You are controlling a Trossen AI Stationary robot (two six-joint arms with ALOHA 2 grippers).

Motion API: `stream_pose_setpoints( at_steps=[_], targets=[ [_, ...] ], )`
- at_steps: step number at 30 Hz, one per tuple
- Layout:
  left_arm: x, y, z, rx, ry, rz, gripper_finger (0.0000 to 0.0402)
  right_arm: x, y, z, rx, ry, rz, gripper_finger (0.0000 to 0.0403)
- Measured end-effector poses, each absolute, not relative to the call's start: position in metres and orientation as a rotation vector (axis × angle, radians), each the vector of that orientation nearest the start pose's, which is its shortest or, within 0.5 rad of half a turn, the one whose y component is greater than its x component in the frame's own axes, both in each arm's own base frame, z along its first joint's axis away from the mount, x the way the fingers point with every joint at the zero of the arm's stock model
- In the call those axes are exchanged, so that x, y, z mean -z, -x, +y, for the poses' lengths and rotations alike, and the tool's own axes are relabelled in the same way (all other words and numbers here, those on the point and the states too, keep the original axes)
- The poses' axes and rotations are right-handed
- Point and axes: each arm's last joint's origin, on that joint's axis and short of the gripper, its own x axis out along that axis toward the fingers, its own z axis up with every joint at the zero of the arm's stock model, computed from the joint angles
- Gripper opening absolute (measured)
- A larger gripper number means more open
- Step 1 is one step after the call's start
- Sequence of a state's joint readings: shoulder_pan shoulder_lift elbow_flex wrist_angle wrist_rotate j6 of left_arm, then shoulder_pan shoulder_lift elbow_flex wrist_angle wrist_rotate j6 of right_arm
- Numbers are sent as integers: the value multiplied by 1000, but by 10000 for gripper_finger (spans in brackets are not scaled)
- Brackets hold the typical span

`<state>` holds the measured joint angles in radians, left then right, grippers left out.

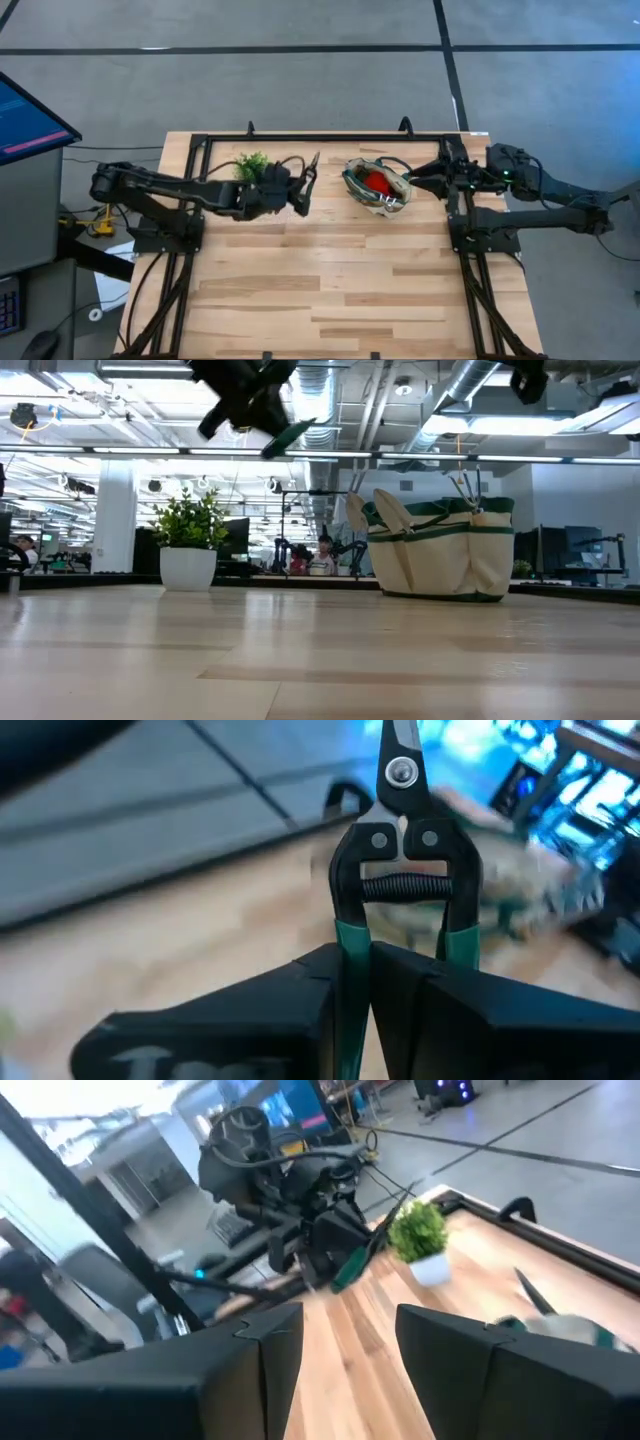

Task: Pick & Place Garden tools in Gardening bag
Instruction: Put the shear scissor into the gardening bag

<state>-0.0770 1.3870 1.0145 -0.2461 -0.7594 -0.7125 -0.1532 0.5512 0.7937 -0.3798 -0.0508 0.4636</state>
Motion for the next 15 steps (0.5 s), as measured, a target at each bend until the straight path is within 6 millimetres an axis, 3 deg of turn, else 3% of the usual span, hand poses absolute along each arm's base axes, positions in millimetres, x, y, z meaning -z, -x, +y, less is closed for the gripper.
stream_pose_setpoints(
  at_steps=[8,15],
  targets=[
    [-321,-319,2,-893,133,280,17,-346,-154,-25,223,-627,41,156],
    [-322,-341,1,-897,6,332,17,-334,-195,-40,298,-695,9,189]
  ],
)
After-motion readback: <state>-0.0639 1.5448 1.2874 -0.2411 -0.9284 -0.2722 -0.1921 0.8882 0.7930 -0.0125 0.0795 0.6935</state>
